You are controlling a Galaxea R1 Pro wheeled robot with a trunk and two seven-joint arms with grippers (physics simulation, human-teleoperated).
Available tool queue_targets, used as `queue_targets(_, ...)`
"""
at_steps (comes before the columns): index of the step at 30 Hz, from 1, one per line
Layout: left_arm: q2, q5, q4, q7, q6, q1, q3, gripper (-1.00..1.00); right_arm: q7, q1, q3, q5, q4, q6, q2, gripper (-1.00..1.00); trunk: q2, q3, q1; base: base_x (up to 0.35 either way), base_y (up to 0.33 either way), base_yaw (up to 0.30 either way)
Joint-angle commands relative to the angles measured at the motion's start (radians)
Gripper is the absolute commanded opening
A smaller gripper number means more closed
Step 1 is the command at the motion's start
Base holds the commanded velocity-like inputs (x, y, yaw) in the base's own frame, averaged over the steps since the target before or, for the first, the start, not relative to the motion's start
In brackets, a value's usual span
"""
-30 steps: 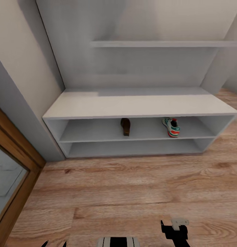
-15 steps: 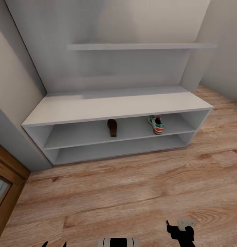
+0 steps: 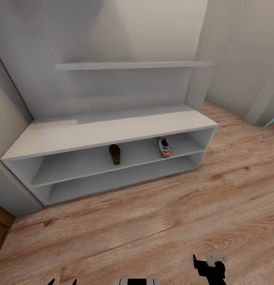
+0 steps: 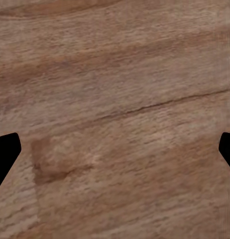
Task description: Pick up the two gym shoes and the two sandals from the corridor floor and place them onto the hallstand (shoe rack) in the corridor, making sure they are on the rack and not on the floor. Arrange them so the two gym shoes are next to each other and the two sandals are next to each other.
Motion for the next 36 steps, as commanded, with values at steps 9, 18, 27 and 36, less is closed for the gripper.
queue_targets(9,-0.001,0.009,0.000,-0.010,-0.001,0.000,0.003,1.00,-0.001,-0.001,0.000,0.001,0.001,-0.002,0.002,1.00,0.002,0.039,-0.004,0.000,0.000,-0.268)
queue_targets(18,-0.001,0.008,0.000,-0.010,0.000,0.000,0.004,1.00,-0.001,0.004,0.000,0.001,0.001,-0.002,0.002,1.00,0.004,0.079,-0.008,0.000,0.000,-0.270)
queue_targets(27,-0.001,0.008,0.001,-0.012,-0.001,0.000,0.038,1.00,-0.001,0.007,0.000,0.001,0.001,-0.002,0.005,1.00,0.004,0.084,-0.009,0.000,0.000,-0.276)
queue_targets(36,-0.002,0.007,0.002,-0.012,-0.001,0.000,0.042,1.00,-0.001,0.007,0.000,0.001,0.001,-0.002,0.007,1.00,0.004,0.085,-0.009,0.000,0.000,-0.282)
